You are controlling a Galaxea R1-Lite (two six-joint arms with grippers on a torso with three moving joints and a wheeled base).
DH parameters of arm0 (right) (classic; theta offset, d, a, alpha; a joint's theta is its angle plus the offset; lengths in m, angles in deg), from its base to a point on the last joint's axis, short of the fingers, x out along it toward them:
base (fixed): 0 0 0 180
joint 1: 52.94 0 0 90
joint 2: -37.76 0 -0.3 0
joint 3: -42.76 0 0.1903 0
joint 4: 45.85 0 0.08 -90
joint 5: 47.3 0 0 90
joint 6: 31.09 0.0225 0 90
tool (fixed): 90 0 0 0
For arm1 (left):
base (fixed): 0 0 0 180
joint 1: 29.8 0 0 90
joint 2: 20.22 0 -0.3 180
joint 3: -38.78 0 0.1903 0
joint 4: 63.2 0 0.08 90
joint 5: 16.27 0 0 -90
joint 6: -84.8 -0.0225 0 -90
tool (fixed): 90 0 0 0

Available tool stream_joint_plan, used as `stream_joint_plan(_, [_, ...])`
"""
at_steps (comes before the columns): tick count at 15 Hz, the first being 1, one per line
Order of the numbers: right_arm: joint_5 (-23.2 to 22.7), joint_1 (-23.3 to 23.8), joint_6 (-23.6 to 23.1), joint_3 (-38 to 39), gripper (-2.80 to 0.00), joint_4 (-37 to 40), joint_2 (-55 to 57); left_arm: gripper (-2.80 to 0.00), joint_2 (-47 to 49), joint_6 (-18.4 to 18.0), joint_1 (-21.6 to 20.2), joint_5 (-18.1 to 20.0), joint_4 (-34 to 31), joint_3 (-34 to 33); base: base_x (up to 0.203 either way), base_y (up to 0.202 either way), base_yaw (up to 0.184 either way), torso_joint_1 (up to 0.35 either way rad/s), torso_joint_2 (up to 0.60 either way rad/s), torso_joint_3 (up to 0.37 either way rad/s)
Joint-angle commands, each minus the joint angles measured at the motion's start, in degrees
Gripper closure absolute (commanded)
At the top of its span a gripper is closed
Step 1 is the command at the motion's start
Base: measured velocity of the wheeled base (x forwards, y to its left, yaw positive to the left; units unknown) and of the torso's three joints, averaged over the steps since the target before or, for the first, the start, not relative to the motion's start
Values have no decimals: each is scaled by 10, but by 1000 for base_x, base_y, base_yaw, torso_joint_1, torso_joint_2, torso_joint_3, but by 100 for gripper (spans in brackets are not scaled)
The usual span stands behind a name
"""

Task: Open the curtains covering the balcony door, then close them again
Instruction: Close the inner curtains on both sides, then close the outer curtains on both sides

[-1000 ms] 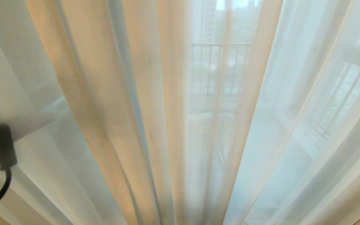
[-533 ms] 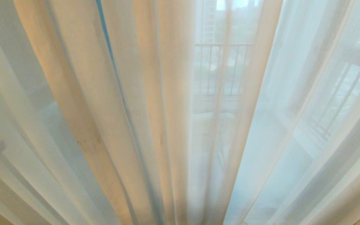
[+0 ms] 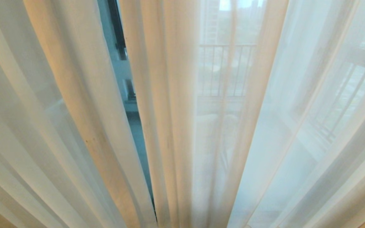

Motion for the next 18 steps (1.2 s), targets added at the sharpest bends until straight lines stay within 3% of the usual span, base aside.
stream_joint_plan(1, [0, 0, -1, 0, 0, 0, 1, 0, -52, 1, -4, 1, 24, -47, 0, 0, 0, 0, 0, 0])
stream_joint_plan(7, [0, 0, -1, 0, 0, 0, 1, 0, -128, 1, -13, 33, 181, -200, 0, 0, 0, 0, 0, 0])
stream_joint_plan(9, [0, 0, -1, 0, 0, 0, 1, 0, -155, 6, -25, 48, 152, -206, 0, 0, 0, 0, 0, 0])
stream_joint_plan(12, [0, 0, -1, 0, 0, 0, 1, 0, -201, 18, -12, 53, 96, -204, 0, 0, 0, 0, 0, 0])
stream_joint_plan(16, [0, 0, 0, 0, 0, 0, 1, 0, -303, 15, 0, 57, 92, -242, 0, 0, 0, 0, 0, 0])
stream_joint_plan(18, [0, 0, 0, 0, 0, 0, 1, 0, -310, 8, 1, 51, 104, -263, 0, 0, 0, 0, 0, 0])
